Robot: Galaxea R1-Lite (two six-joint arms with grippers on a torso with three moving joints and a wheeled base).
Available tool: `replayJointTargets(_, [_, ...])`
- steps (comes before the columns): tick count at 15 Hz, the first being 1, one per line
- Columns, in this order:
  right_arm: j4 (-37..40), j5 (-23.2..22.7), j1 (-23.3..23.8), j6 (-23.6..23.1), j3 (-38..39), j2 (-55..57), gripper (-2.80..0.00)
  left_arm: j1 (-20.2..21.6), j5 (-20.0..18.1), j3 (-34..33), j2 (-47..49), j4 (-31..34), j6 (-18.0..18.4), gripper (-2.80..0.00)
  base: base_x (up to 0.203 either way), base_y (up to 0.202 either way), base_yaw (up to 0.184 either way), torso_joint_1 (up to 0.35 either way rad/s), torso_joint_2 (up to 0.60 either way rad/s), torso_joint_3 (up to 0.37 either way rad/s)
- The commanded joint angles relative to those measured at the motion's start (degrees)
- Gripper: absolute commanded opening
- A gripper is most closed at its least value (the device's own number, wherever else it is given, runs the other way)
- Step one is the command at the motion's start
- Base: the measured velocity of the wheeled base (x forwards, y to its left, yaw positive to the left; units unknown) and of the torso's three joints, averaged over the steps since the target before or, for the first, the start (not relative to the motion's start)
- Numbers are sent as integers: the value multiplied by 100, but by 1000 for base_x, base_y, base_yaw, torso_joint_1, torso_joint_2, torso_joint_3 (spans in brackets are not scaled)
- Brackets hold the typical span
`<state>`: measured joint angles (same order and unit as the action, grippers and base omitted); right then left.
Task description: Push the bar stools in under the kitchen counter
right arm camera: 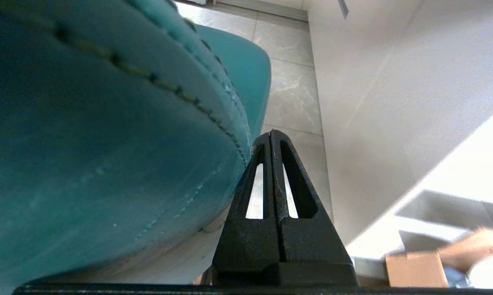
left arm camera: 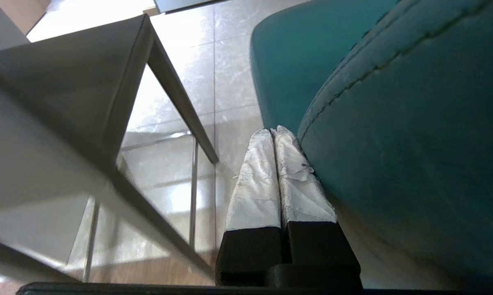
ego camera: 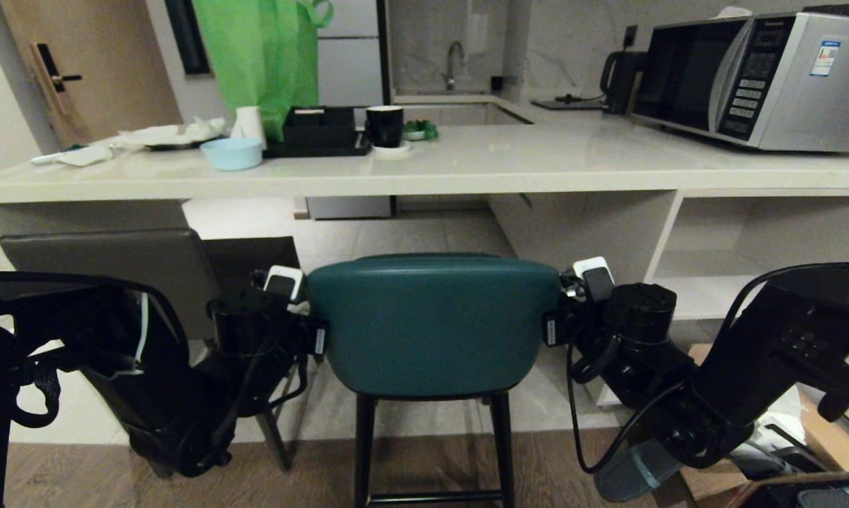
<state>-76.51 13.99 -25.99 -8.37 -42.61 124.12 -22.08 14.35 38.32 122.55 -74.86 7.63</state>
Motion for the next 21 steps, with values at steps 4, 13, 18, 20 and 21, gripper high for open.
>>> replayJointTargets(4, [-48, 7, -29, -7, 7, -55, -280, 2, 24, -8, -3, -46, 81, -280, 193, 0, 2, 3, 2, 1])
replayJointTargets(13, [-66, 16, -46, 2, 59, -125, -280, -69, 15, -79, -74, -81, 63, -280, 139, 0, 2, 1, 2, 3])
replayJointTargets(18, [-51, 16, -46, 5, 285, -593, -280, -47, -1, -281, -588, -165, -52, -280, 0, 0, 0, 0, 0, 0])
replayJointTargets(20, [-35, 16, 150, 34, 531, -1046, -280, 196, 23, -608, -849, -822, -204, -280, 0, 0, 0, 0, 0, 0])
replayJointTargets(21, [-32, 20, 404, 37, 710, -1236, -280, 297, 33, -853, -928, -1004, -202, -280, 0, 0, 0, 0, 0, 0])
